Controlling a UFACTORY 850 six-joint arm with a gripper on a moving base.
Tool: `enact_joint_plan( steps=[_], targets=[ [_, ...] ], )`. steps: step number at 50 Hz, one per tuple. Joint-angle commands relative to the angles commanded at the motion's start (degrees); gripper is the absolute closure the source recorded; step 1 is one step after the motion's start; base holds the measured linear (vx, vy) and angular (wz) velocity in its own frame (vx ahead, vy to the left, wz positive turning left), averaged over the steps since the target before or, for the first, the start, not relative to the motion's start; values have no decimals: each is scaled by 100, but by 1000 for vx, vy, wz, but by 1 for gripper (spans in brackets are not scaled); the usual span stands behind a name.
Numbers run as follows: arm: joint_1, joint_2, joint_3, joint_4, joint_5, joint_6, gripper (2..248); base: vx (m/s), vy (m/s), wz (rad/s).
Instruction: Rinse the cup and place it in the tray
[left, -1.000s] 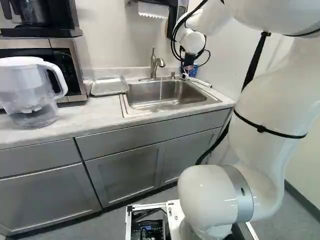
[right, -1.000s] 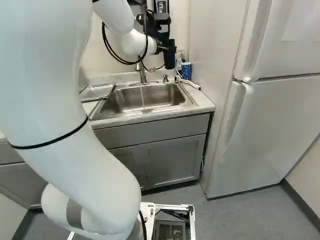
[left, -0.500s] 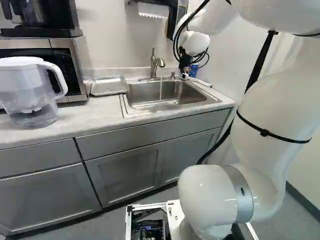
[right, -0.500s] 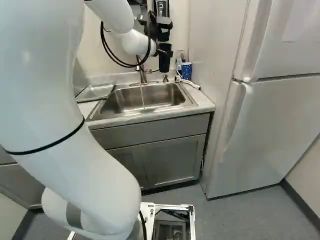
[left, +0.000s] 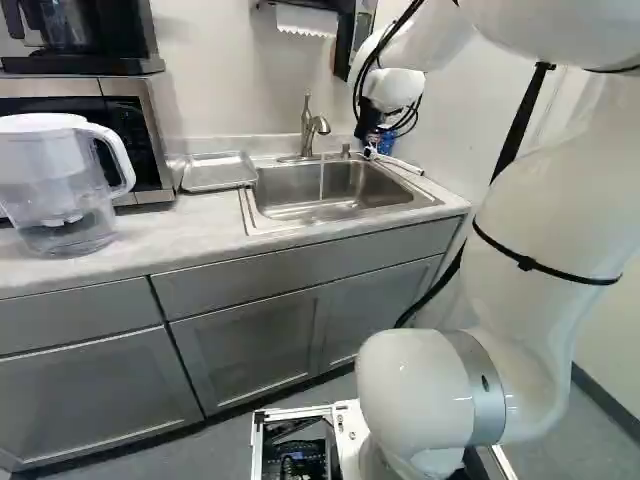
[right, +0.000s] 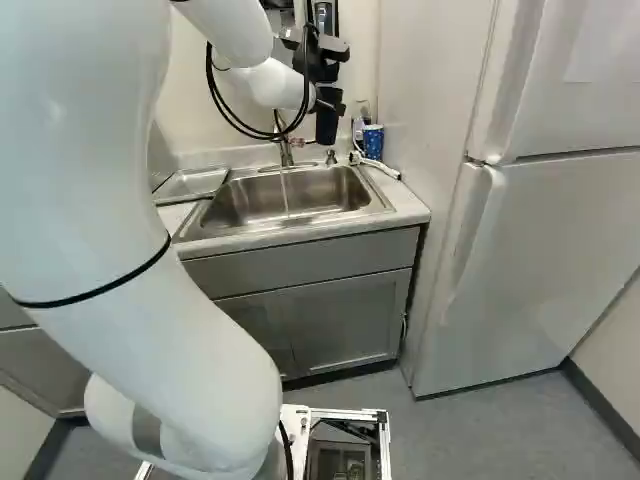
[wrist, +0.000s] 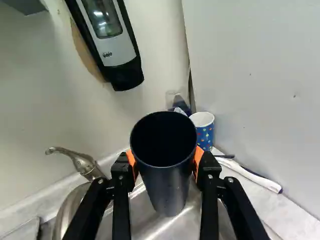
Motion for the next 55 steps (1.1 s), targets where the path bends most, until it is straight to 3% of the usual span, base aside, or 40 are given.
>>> enact_joint_plan(
  steps=[30,55],
  targets=[
    [0,0,0,-1449,-4,34,126,0,0,0],
    [-43,-8,-8,-2297,-83,1388,126,0,0,0]
  ],
)
